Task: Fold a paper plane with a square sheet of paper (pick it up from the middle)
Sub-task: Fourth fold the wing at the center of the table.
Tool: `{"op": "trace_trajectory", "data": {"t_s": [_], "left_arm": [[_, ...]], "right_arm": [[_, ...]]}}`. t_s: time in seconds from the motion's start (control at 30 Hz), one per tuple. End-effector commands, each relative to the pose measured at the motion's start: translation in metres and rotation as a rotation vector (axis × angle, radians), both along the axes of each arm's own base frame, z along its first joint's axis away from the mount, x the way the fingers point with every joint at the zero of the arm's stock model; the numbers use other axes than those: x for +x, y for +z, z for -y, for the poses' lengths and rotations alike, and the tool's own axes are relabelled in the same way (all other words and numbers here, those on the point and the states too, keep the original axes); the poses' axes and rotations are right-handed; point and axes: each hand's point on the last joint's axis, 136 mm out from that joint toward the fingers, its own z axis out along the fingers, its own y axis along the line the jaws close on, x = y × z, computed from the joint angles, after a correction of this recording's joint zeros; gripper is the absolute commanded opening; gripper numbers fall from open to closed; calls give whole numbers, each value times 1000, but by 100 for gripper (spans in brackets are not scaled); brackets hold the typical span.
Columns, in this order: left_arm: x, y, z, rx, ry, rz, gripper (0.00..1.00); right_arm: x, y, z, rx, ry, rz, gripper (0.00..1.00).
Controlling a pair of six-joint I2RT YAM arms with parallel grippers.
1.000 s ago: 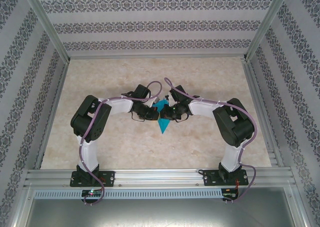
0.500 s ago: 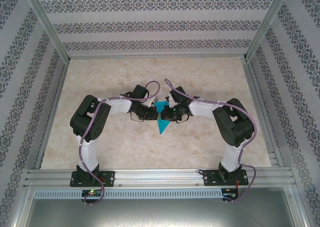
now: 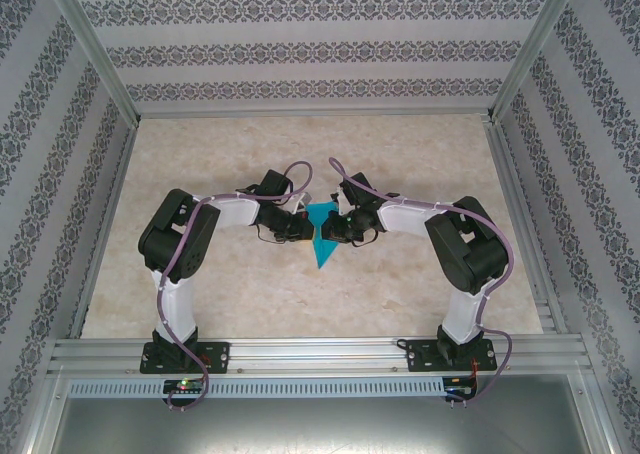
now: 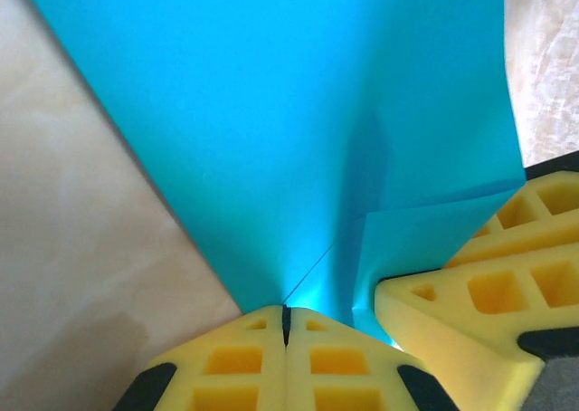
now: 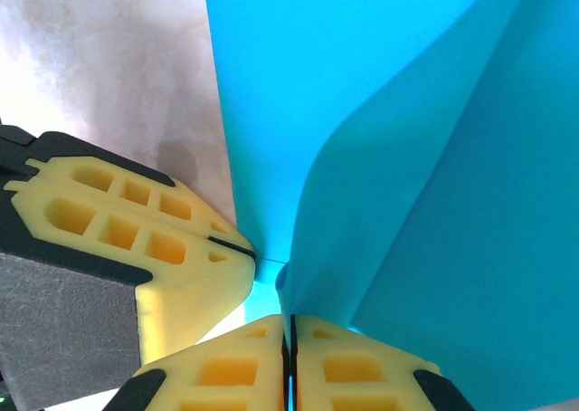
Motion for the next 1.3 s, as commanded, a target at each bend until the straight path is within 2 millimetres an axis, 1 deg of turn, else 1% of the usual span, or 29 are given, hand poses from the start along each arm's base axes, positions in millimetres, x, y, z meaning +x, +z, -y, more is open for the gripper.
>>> {"op": "trace_trajectory", "data": {"t_s": [0.0,0.17,0.43,0.67,0.8,0.93,1.1,1.27], "left_arm": [[-2,-1,-11,31,35,-28,0],[-2,-7,-12,33,44,-41,0],[-3,-13,-12,31,44,-47,0],[-5,-18,-13,43,33,-55,0],[-5,-19,-13,45,31,-54,0],[-5,-18,-13,44,28,-51,0],[-7,-22,-13,52,22,-59,0],[-5,-22,-13,50,22,-59,0]], "right_arm": [[-8,-11,5,-40,16,-20,10],[-5,-2,-2,-7,21,-1,10],[-4,0,-12,34,20,-8,13],[1,10,-19,93,-1,16,15],[1,10,-21,106,4,10,16],[0,9,-20,118,-4,7,18],[5,23,-9,133,-36,39,21],[9,29,-5,146,-50,49,23]]}}
